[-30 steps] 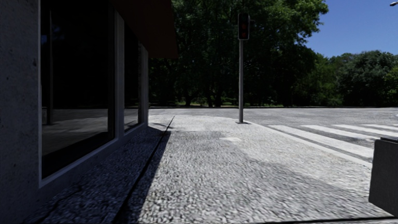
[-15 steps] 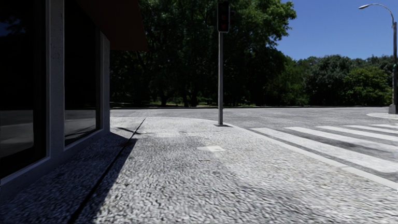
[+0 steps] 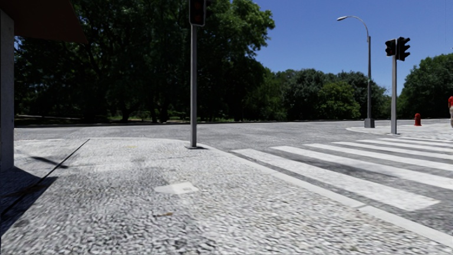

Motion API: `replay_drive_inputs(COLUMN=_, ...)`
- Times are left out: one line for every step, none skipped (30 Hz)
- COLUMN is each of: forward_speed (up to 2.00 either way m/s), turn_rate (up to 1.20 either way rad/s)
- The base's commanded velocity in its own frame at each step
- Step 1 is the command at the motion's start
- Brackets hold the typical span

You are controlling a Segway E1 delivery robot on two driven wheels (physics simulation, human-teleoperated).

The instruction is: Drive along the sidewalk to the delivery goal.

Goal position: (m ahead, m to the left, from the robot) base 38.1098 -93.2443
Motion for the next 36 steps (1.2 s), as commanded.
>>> replay_drive_inputs(forward_speed=1.51, turn_rate=-0.6)
replay_drive_inputs(forward_speed=1.51, turn_rate=-0.6)
replay_drive_inputs(forward_speed=1.51, turn_rate=-0.6)
replay_drive_inputs(forward_speed=1.51, turn_rate=-0.6)
replay_drive_inputs(forward_speed=1.51, turn_rate=-0.6)
replay_drive_inputs(forward_speed=1.52, turn_rate=-0.6)
replay_drive_inputs(forward_speed=1.52, turn_rate=-0.6)
replay_drive_inputs(forward_speed=1.53, turn_rate=-0.6)
replay_drive_inputs(forward_speed=1.65, turn_rate=-0.54)
replay_drive_inputs(forward_speed=1.72, turn_rate=-0.49)
replay_drive_inputs(forward_speed=1.74, turn_rate=-0.47)
replay_drive_inputs(forward_speed=1.75, turn_rate=-0.47)
replay_drive_inputs(forward_speed=1.75, turn_rate=-0.47)
replay_drive_inputs(forward_speed=1.75, turn_rate=-0.55)
replay_drive_inputs(forward_speed=1.71, turn_rate=-0.65)
replay_drive_inputs(forward_speed=1.69, turn_rate=-0.7)
replay_drive_inputs(forward_speed=1.68, turn_rate=-0.71)
replay_drive_inputs(forward_speed=1.68, turn_rate=-0.71)
replay_drive_inputs(forward_speed=1.68, turn_rate=-0.71)
replay_drive_inputs(forward_speed=1.68, turn_rate=-0.71)
replay_drive_inputs(forward_speed=1.68, turn_rate=-0.71)
replay_drive_inputs(forward_speed=1.68, turn_rate=-0.71)
replay_drive_inputs(forward_speed=1.68, turn_rate=-0.71)
replay_drive_inputs(forward_speed=1.68, turn_rate=-0.71)
replay_drive_inputs(forward_speed=1.68, turn_rate=-0.64)
replay_drive_inputs(forward_speed=1.69, turn_rate=-0.62)
replay_drive_inputs(forward_speed=1.69, turn_rate=-0.62)
replay_drive_inputs(forward_speed=1.71, turn_rate=-0.62)
replay_drive_inputs(forward_speed=1.71, turn_rate=-0.62)
replay_drive_inputs(forward_speed=1.71, turn_rate=-0.62)
replay_drive_inputs(forward_speed=1.72, turn_rate=-0.62)
replay_drive_inputs(forward_speed=1.72, turn_rate=-0.63)
replay_drive_inputs(forward_speed=1.72, turn_rate=-0.63)
replay_drive_inputs(forward_speed=1.72, turn_rate=-0.68)
replay_drive_inputs(forward_speed=1.72, turn_rate=-0.72)
replay_drive_inputs(forward_speed=1.72, turn_rate=-0.72)
